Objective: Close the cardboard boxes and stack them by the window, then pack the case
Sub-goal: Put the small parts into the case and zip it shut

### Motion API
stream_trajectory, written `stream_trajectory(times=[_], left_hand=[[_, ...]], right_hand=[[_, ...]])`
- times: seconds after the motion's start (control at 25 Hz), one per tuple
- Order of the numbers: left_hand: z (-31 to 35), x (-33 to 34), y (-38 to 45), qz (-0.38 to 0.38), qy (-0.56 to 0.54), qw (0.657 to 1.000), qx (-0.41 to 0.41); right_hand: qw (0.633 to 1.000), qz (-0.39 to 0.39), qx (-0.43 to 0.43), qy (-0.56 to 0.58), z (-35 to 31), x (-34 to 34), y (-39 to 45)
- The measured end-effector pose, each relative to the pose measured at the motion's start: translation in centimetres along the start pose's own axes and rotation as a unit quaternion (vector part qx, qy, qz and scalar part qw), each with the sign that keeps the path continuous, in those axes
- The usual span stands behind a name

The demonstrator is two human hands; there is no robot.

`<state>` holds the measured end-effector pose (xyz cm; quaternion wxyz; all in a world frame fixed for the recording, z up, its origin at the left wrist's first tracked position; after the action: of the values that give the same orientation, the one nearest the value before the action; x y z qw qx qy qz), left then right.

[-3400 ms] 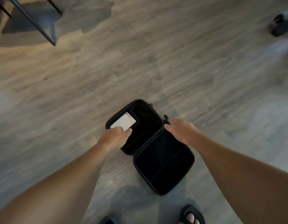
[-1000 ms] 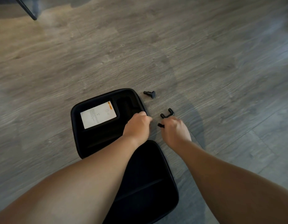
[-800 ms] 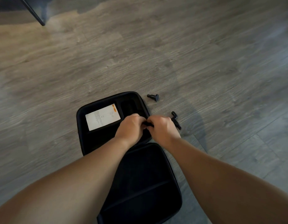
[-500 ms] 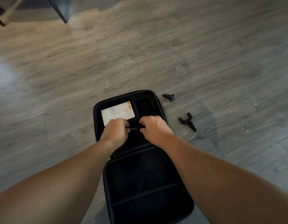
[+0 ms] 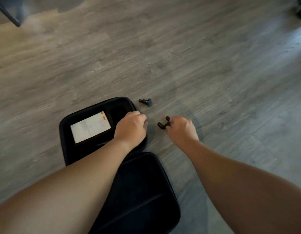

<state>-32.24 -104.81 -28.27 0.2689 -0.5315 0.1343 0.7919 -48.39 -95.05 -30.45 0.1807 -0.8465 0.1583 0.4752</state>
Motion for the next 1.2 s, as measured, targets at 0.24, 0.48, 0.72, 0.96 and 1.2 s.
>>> stream_trajectory(times=[0.24,0.48,0.72,0.96,1.2], left_hand=[[5.1,5.5,1.9,-0.105,0.154,0.982,0.01],[4.8,6.5,1.1,-0.115,0.118,0.986,0.022],[3.5,5.1,0.4,-0.073,0.056,0.992,0.082],[-1.2,0.6,-0.9,-0.025,0.056,0.997,0.052],[-8.3,-1.0,-4.9,-0.042,0.067,0.994,-0.079]], right_hand=[[0.994,-0.051,0.098,-0.01,4.4,-0.3,-1.1],[0.993,-0.072,0.096,-0.017,3.9,1.2,-1.0],[0.999,-0.036,0.038,0.004,3.2,-0.2,-0.2],[0.996,-0.053,-0.055,0.037,-2.3,-0.3,1.7],[0.986,-0.082,-0.145,0.023,-8.3,3.9,1.2]])
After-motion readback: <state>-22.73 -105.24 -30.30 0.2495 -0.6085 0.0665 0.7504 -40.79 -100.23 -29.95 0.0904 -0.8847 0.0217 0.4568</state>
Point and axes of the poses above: each hand's wrist, its own y-axis towards the middle knuckle, its own x-axis out of the palm, z = x × y, the point moved 3 cm from there along y, towards the middle knuckle, and after that the axes turned 10 degrees about -x, right-handed, at the moved point
